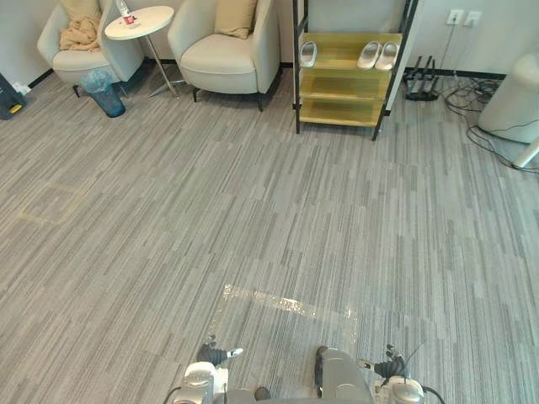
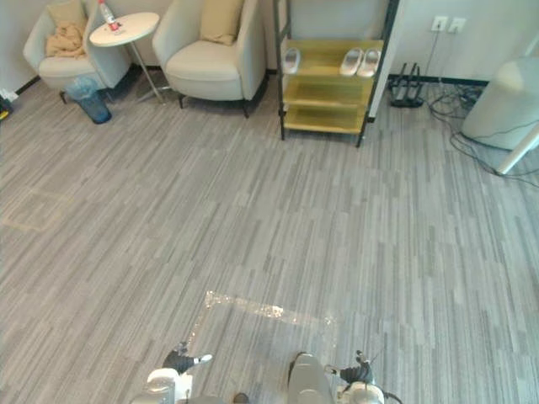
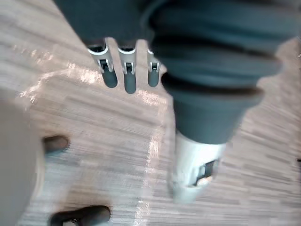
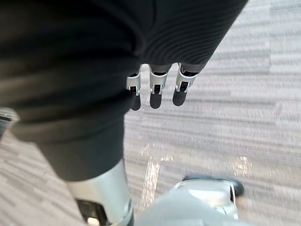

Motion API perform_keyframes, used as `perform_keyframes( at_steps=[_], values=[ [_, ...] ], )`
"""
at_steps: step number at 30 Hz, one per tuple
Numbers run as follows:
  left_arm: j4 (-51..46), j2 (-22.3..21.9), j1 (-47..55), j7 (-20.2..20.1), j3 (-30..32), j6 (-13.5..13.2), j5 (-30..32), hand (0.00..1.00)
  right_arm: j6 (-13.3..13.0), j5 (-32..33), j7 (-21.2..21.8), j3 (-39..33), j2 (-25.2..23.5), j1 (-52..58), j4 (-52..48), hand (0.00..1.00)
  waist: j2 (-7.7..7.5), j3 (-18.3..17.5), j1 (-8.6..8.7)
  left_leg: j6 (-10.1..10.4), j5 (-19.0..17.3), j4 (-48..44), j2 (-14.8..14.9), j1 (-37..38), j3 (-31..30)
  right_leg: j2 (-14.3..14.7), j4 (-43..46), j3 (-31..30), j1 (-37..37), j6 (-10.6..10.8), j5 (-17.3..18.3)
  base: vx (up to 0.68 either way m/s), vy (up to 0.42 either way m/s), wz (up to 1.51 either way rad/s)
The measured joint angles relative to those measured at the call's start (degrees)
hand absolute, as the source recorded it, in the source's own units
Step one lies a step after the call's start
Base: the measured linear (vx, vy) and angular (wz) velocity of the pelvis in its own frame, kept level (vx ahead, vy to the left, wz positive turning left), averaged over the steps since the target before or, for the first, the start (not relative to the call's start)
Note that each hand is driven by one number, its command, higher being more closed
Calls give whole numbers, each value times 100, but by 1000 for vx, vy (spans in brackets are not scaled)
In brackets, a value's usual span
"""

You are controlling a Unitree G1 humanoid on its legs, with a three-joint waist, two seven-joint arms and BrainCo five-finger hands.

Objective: Pick up cushions and gather them together orderly.

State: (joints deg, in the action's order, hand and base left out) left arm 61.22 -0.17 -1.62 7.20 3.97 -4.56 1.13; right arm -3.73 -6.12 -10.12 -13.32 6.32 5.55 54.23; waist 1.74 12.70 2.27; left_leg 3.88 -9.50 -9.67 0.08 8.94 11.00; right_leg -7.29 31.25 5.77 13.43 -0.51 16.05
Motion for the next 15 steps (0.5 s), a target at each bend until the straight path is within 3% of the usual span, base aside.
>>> perform_keyframes(
  at_steps=[2, 4, 6, 9, 12, 14, 15],
  values=[
    [-195, -199, 20, -22, 180, -1, -2, 0, 35, 126, 0, 67, -110, 319, -337, 0, -35, 38, -15, 281, -199, -1807, 367, -623, 145, 51, -103, 139, -444, -108, 175, 191, -207, 27],
    [-390, -278, 76, -43, 155, -8, -6, 0, 27, 195, -14, 150, -136, 462, -441, 0, 6, 12, -40, 210, -317, -3023, 812, -1102, 369, 189, -184, 179, -737, -124, 293, 201, -176, -18],
    [-387, -281, 71, -82, 168, 4, -16, 0, 32, 231, -7, 195, -130, 453, -512, 0, 20, -1, -83, 104, -391, -2833, 999, -1343, 397, 319, -381, 36, -988, -95, 322, 222, -80, -46],
    [-462, -291, 4, -84, 165, -2, -25, 0, 34, 242, -10, 238, -126, 401, -577, 0, -25, -25, -257, 122, -383, -1859, 706, -1668, -332, 351, -481, -464, -1023, -58, 343, 258, 77, -77],
    [-484, -289, 4, -77, 163, -4, -91, 0, 41, 251, -17, 237, -116, 301, -540, 0, -17, -35, -269, 189, -332, -1231, 532, -1869, -925, 355, -559, -880, -1053, 160, 465, 268, 213, -84],
    [-458, -283, 19, -80, 158, -3, -139, 0, 54, 253, -27, 237, -97, 307, -521, 0, 41, -74, -272, 108, -32, -926, 536, -1889, -976, 416, -542, -1256, -1077, 404, 618, 346, 386, -95],
    [-453, -285, 7, -81, 162, -5, -146, 0, 73, 250, -30, 241, -122, 295, -437, 0, -2, -129, -315, 410, 118, -990, 510, -1879, -922, 380, -505, -1466, -1058, 510, 688, 433, 435, -89]
  ],
)
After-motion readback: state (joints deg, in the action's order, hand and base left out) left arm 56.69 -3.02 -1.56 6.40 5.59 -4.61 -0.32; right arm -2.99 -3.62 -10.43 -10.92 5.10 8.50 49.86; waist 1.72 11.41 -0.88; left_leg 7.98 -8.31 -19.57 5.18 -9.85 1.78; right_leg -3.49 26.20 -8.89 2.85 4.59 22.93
